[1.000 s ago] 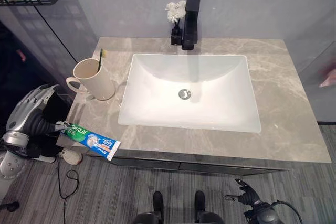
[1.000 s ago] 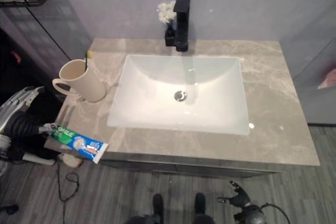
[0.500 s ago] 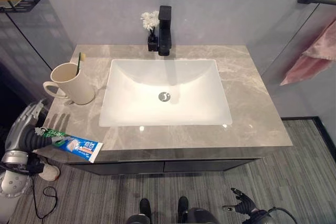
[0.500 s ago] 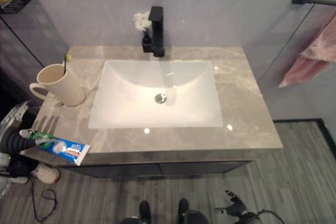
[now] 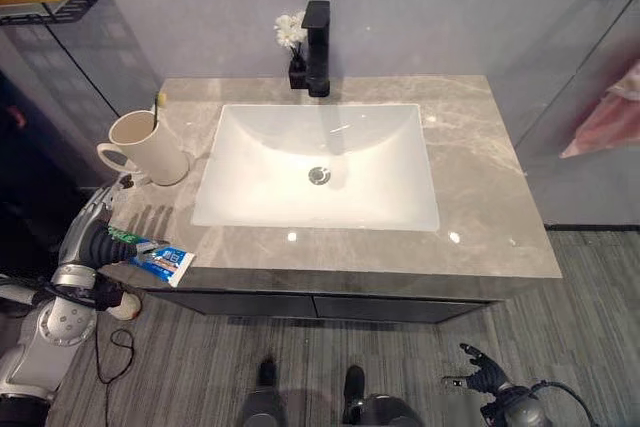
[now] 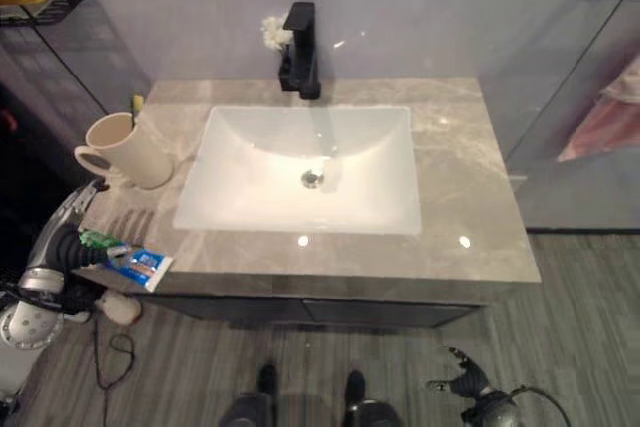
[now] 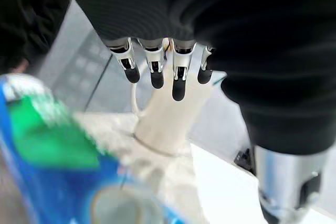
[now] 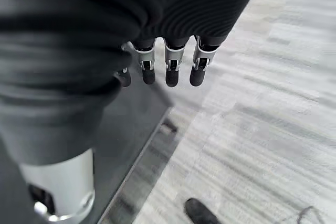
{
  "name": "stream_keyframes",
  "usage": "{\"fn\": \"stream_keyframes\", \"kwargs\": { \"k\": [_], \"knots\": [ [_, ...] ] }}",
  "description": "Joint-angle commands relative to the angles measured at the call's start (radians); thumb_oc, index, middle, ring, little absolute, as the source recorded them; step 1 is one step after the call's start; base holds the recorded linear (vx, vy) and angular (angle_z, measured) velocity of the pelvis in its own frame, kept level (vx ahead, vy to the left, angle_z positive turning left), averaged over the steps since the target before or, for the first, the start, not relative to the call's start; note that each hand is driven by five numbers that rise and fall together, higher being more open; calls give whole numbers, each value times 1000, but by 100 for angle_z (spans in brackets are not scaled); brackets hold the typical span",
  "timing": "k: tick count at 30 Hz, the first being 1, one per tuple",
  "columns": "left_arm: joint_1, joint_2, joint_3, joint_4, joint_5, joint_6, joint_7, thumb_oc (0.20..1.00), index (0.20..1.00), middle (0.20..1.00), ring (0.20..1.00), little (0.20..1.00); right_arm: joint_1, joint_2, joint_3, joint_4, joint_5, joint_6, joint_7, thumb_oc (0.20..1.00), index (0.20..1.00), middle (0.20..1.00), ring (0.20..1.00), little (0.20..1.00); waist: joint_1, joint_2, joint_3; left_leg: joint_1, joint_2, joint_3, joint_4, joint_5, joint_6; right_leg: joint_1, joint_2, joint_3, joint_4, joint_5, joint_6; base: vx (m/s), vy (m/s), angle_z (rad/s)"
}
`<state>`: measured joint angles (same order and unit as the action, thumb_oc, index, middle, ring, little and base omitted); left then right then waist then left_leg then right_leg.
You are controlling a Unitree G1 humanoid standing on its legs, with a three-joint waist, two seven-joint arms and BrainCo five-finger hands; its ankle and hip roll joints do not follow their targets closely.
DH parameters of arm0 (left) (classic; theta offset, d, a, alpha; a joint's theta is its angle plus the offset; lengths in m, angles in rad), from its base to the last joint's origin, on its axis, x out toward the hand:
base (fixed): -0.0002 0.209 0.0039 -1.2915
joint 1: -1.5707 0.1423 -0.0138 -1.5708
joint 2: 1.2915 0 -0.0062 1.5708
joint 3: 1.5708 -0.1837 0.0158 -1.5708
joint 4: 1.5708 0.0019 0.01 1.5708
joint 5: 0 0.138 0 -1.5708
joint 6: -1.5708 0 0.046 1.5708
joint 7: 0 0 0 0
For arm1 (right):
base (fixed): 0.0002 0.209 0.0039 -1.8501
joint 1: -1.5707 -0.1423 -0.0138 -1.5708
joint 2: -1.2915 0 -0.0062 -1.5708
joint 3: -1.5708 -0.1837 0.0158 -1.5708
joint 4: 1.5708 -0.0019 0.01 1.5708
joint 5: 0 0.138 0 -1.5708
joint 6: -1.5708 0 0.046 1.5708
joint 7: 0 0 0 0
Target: Put brush and paste in cup on sink, flatten towel.
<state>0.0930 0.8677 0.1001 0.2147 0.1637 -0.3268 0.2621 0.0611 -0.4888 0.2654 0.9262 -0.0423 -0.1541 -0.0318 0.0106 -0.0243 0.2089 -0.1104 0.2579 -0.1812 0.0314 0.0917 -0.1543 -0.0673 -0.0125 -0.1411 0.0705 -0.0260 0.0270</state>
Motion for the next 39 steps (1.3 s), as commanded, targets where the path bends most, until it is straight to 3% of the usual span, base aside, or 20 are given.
{"fn": "stream_keyframes", "kwargs": {
  "k": [1,5,8,12,14,15,16,17,18,20,27,39],
  "knots": [
    [53,50,78,-90,-74,-34,31,1000,1000,1000,1000,1000,40,-25,-9,-25,24,-20,-14,1000,1000,1000,1000,1000,-9,19,-72,-20,-93,37,25,-7,11,39,-91,132,23,-24,99,166,459,-67],
    [101,103,100,-151,-95,-51,-25,1000,1000,1000,1000,1000,37,-33,-40,-3,-8,-2,-17,1000,1000,1000,1000,1000,-10,8,-69,-37,-195,107,146,-127,43,30,-213,169,30,30,155,51,456,-5],
    [123,141,134,-164,-104,-54,-34,1000,1000,1000,1000,1000,35,-34,-37,-31,-21,2,-5,1000,1000,1000,1000,1000,-11,2,-71,-57,-228,141,190,-169,63,5,-252,186,30,72,171,-9,334,-15],
    [137,143,189,-221,-147,-64,-41,1000,1000,1000,1000,1000,27,-28,-18,-36,-57,10,4,1000,1000,1000,1000,1000,-6,-9,-63,-52,-264,191,182,-187,92,-34,-305,200,16,223,194,-32,264,-37],
    [152,144,220,-263,-159,-63,-51,1000,1000,1000,1000,1000,9,-24,0,-26,-72,16,6,1000,1000,1000,1000,1000,20,4,-56,-33,-260,233,146,-173,102,-58,-328,74,4,242,190,-126,336,-59],
    [166,156,241,-276,-167,-67,-67,1000,1000,1000,1000,1000,-3,-22,13,-20,-76,11,14,1000,1000,1000,1000,1000,35,17,-60,-15,-265,254,83,-147,118,-54,-255,-11,48,151,171,-122,384,-95],
    [185,153,268,-283,-191,-80,-82,1000,1000,1000,1000,1000,-4,-24,21,-8,-74,4,16,1000,1000,1000,1000,1000,42,17,-71,2,-271,271,31,-121,132,-40,-175,-5,81,75,151,-97,327,-97],
    [207,152,296,-291,-211,-76,-91,1000,1000,1000,1000,1000,-5,-23,28,-10,-77,4,18,1000,1000,1000,1000,1000,62,10,-77,10,-276,281,15,-114,132,-24,-145,-28,80,46,139,-52,128,-88],
    [230,151,324,-300,-218,-71,-96,1000,1000,1000,1000,1000,-2,-22,35,-12,-83,5,20,1000,1000,1000,1000,1000,75,2,-83,11,-278,293,7,-105,128,-10,-148,-55,50,45,135,-30,13,-53],
    [250,143,336,-310,-220,-72,-114,1000,1000,1000,1000,1000,0,-21,36,-15,-83,4,21,1000,1000,1000,1000,1000,62,5,-90,24,-276,289,-11,-99,129,-5,-133,-6,11,58,138,8,-19,-27],
    [359,112,390,-378,-259,-69,-165,1000,1000,1000,1000,1000,16,-24,22,8,-96,7,21,1000,1000,1000,1000,1000,79,0,-100,40,-273,296,-25,-107,136,27,-143,11,-56,90,153,17,-31,1],
    [478,136,345,-493,-256,-71,-243,1000,1000,1000,1000,1000,17,-18,40,8,-102,4,21,1000,1000,1000,1000,1000,78,-4,-100,28,-273,273,-54,-88,132,33,-141,-8,-82,87,150,-20,-31,12]
  ]
}}
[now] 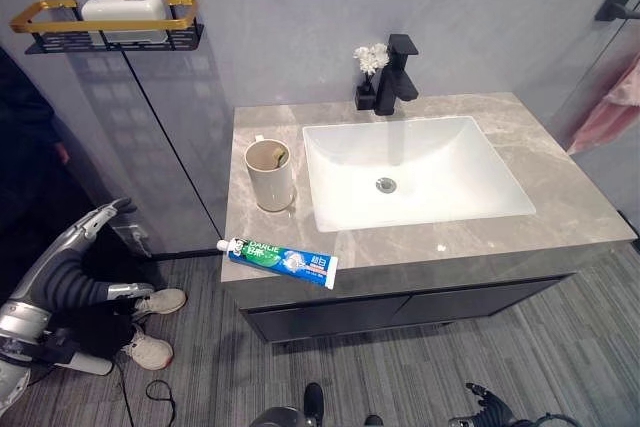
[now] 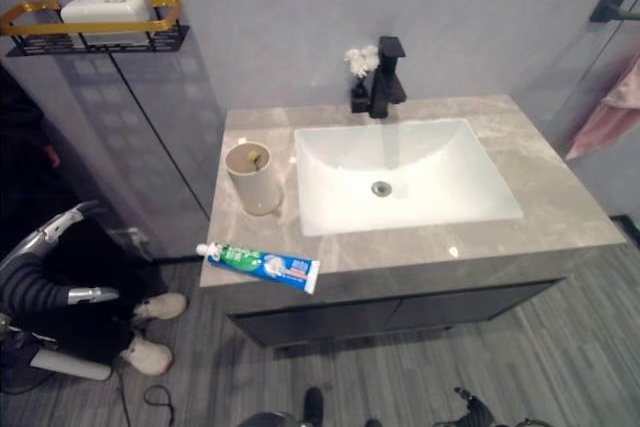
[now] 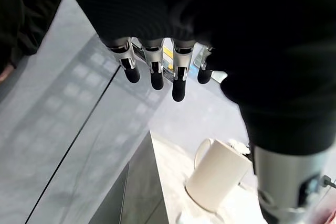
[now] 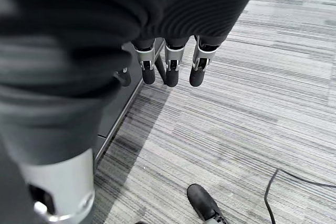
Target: Put brush and paste in cup on sink, flatten towel.
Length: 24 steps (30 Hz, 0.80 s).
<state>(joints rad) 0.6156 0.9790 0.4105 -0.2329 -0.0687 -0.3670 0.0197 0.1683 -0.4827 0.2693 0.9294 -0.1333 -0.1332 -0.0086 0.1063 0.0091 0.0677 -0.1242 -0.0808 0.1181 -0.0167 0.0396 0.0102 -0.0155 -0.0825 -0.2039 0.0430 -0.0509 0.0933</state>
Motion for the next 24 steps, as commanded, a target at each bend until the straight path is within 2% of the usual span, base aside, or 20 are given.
{"fn": "stream_keyframes", "kwargs": {
  "k": [1,8,14,24],
  "knots": [
    [-45,30,24,-47,-22,-33,-4,1000,1000,1000,1000,1000,-91,-24,40,6,-12,-18,-3,1000,1000,1000,1000,1000,-18,-38,41,43,67,-26,-9,-34,-33,-20,-71,54,-55,113,84,0,0,0],
    [-48,63,-48,-69,-36,-36,-23,1000,1000,1000,1000,1000,-83,-29,54,-39,-13,-20,-3,1000,1000,1000,1000,1000,-28,-37,52,40,72,-22,-18,-26,-35,-30,-67,50,-59,118,84,-8,-5,1],
    [-95,102,-188,-60,-23,-38,-41,1000,1000,1000,1000,1000,-54,-39,64,-57,-19,-27,0,1000,1000,1000,1000,1000,-51,-44,63,38,81,-14,-19,-24,-38,-41,-61,61,-60,118,83,6,-3,0],
    [-125,110,-267,-17,1,-33,-41,1000,1000,1000,1000,1000,-22,-35,53,-44,-9,-31,-11,1000,1000,1000,1000,1000,-71,-57,50,60,97,1,-35,-24,-46,-31,-46,71,-80,119,82,39,-14,-3]
  ]
}}
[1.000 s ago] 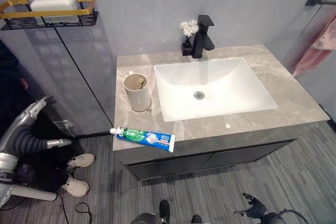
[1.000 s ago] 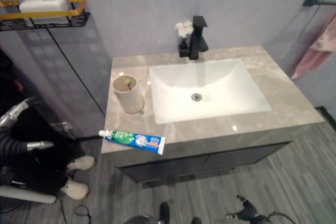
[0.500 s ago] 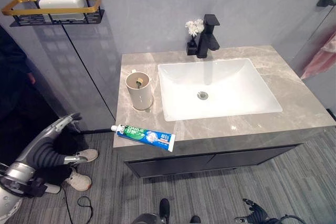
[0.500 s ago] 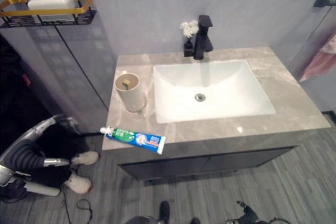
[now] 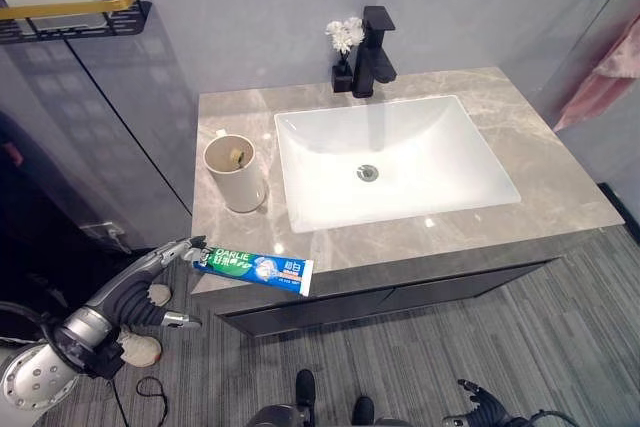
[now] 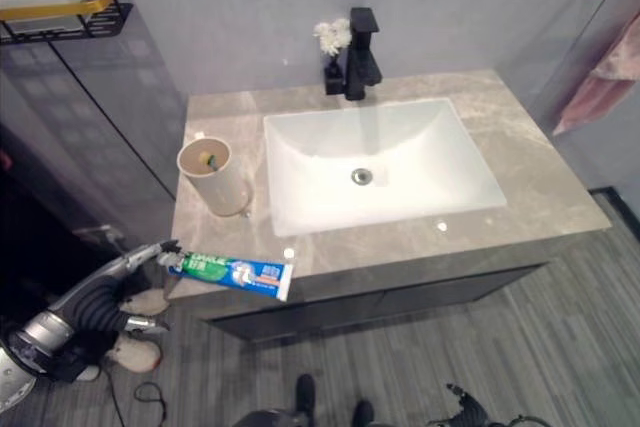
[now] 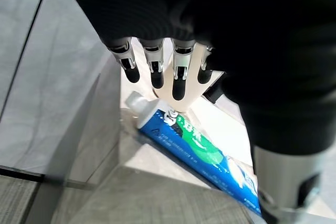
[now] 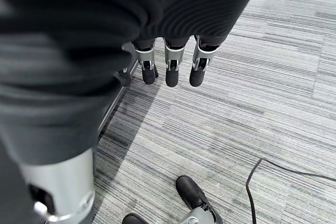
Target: Put brush and paste in cup on sink, flatten towel.
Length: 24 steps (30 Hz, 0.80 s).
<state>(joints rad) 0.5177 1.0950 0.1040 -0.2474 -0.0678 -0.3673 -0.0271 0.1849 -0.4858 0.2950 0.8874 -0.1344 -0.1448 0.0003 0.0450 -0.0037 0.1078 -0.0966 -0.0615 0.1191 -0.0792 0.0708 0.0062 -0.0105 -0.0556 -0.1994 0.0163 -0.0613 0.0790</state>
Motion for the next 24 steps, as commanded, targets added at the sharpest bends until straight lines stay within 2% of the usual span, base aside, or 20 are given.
{"fn": "stream_keyframes", "kwargs": {
  "k": [1,15,24],
  "knots": [
    [-28,-6,38,-4,2,-32,7,1000,1000,1000,1000,1000,-36,-31,20,-5,-3,-20,-22,1000,1000,1000,1000,1000,-11,-45,9,34,79,2,27,-55,-43,-35,-72,68,-54,129,96,0,0,0],
    [-17,26,18,26,62,-40,17,1000,1000,1000,1000,1000,-24,-42,30,-39,-3,-30,-20,1000,1000,1000,1000,1000,-15,-61,4,54,90,5,34,-68,-48,-18,-59,67,-40,107,89,6,-3,-1],
    [-28,54,-11,64,151,-52,29,1000,1000,1000,1000,1000,-15,-50,67,-130,12,-47,5,1000,1000,1000,1000,1000,4,-69,5,51,92,-20,14,-53,-54,-10,-56,38,-44,99,88,11,-8,5]
  ]
}}
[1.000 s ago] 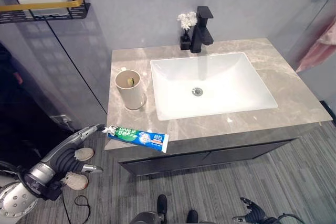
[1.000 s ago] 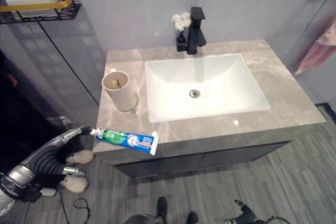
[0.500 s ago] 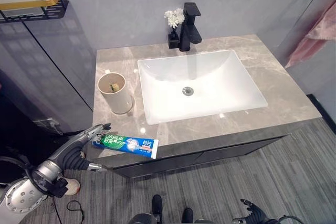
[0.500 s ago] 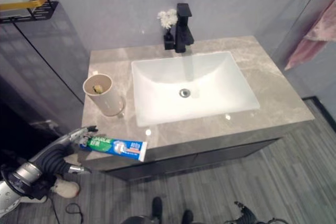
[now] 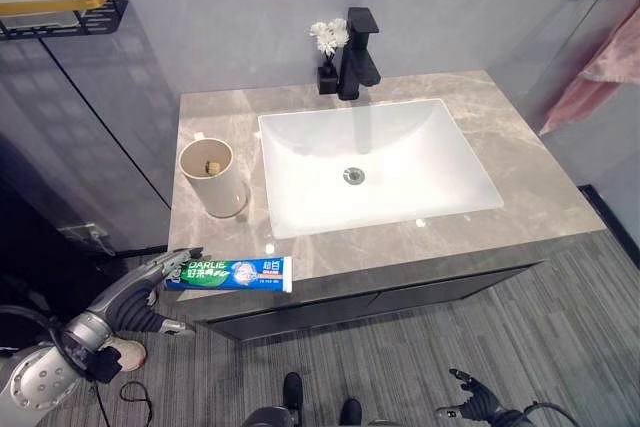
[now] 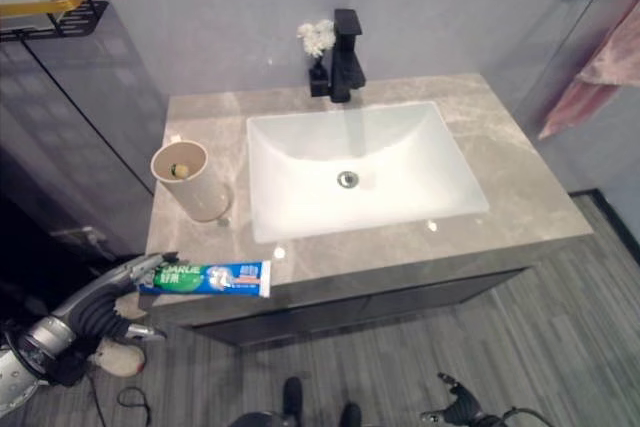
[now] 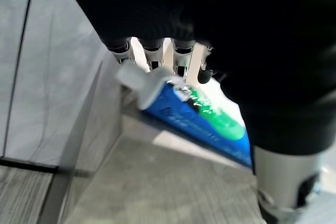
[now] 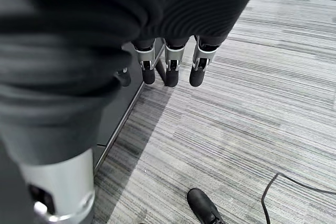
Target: Put brush and paste in cup on sink, flatten towel.
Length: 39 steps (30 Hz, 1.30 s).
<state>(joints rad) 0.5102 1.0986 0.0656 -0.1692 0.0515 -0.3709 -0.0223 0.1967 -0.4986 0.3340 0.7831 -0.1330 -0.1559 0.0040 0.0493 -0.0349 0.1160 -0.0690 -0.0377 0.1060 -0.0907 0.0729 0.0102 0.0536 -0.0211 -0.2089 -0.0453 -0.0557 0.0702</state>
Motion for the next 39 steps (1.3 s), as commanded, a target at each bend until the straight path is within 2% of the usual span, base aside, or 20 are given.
{"fn": "stream_keyframes", "kwargs": {
  "k": [1,4,11,21,22,23,24,26,27,28,29,31,34,35,39],
  "knots": [
    [-31,56,23,-14,41,-51,28,1000,1000,1000,1000,1000,-29,-39,37,-39,10,-36,6,1000,1000,1000,1000,1000,1,-37,-2,20,67,-14,20,-50,-58,-75,-91,41,18,93,96,-23,-5,19],
    [-55,62,10,-9,59,-53,39,1000,1000,1000,1000,1000,-39,-40,52,-76,16,-39,12,1000,1000,1000,1000,1000,4,-38,2,10,65,-23,16,-44,-60,-80,-92,30,19,93,96,-32,-8,16],
    [-198,68,-101,24,132,-68,72,1000,1000,1000,1000,1000,-77,-47,103,-177,17,-51,26,1000,1000,1000,1000,1000,9,-34,23,-41,49,-77,13,-21,-64,-103,-104,-15,33,86,90,-36,-3,28],
    [-393,54,-268,47,176,-63,92,1000,1000,1000,1000,1000,-73,-49,77,-184,18,-45,0,1000,1000,1000,1000,1000,4,-4,41,-114,28,-175,10,18,-79,-126,-123,-124,68,56,73,-31,-18,52],
    [-421,45,-294,49,190,-64,95,959,959,959,959,959,-70,-47,68,-171,16,-42,-11,1000,1000,1000,1000,1000,3,7,43,-130,25,-199,8,28,-88,-126,-125,-148,69,48,70,-24,-33,40],
    [-424,44,-297,50,190,-64,96,834,834,834,834,834,-70,-46,67,-170,16,-43,-11,1000,1000,1000,1000,1000,1,7,42,-131,24,-202,9,28,-88,-126,-125,-151,69,48,70,-7,-23,35],
    [-427,41,-299,50,194,-63,97,605,605,605,605,605,-68,-46,63,-169,16,-42,-13,1000,1000,1000,1000,1000,1,9,40,-132,24,-205,8,29,-90,-124,-125,-156,68,47,69,19,-9,38],
    [-426,40,-298,48,197,-62,98,545,545,545,545,545,-65,-47,61,-171,16,-42,-15,1000,1000,1000,1000,1000,0,10,37,-134,24,-210,7,30,-91,-122,-124,-161,66,45,69,33,-16,29],
    [-419,39,-288,42,202,-60,102,416,416,416,416,416,-68,-45,59,-161,16,-42,-19,1000,1000,1000,1000,1000,2,10,33,-133,27,-209,6,31,-93,-120,-122,-164,65,41,68,32,-16,10],
    [-418,39,-287,41,202,-60,102,385,385,385,385,385,-69,-45,59,-161,16,-42,-19,1000,1000,1000,1000,1000,1,10,33,-133,27,-209,6,31,-93,-120,-122,-164,65,41,68,37,-22,5],
    [-414,39,-280,41,201,-59,103,288,288,288,288,288,-71,-45,59,-160,17,-43,-21,1000,1000,1000,1000,1000,1,9,33,-132,28,-208,6,31,-93,-119,-121,-164,66,40,67,0,0,0],
    [-408,35,-276,45,196,-57,102,231,231,231,231,231,-71,-49,56,-171,17,-42,-20,1000,1000,1000,1000,1000,-3,7,33,-131,30,-205,6,30,-94,-119,-120,-162,67,38,66,0,0,0],
    [-403,31,-273,46,186,-55,99,238,238,238,238,238,-67,-54,52,-176,17,-40,-20,1000,1000,1000,1000,1000,-6,5,33,-128,31,-199,6,28,-95,-118,-119,-160,70,37,65,11,-6,-1],
    [-392,24,-270,53,171,-51,96,200,200,200,200,200,-65,-52,49,-161,13,-37,-22,1000,1000,1000,1000,1000,-11,3,29,-121,35,-192,5,24,-93,-116,-117,-154,70,36,64,32,-16,-2],
    [-378,24,-265,62,170,-50,95,200,200,200,200,200,-70,-47,54,-136,7,-35,-25,1000,1000,1000,1000,1000,-15,2,23,-112,39,-181,4,20,-93,-114,-115,-147,69,34,63,25,-8,-3]
  ]
}}
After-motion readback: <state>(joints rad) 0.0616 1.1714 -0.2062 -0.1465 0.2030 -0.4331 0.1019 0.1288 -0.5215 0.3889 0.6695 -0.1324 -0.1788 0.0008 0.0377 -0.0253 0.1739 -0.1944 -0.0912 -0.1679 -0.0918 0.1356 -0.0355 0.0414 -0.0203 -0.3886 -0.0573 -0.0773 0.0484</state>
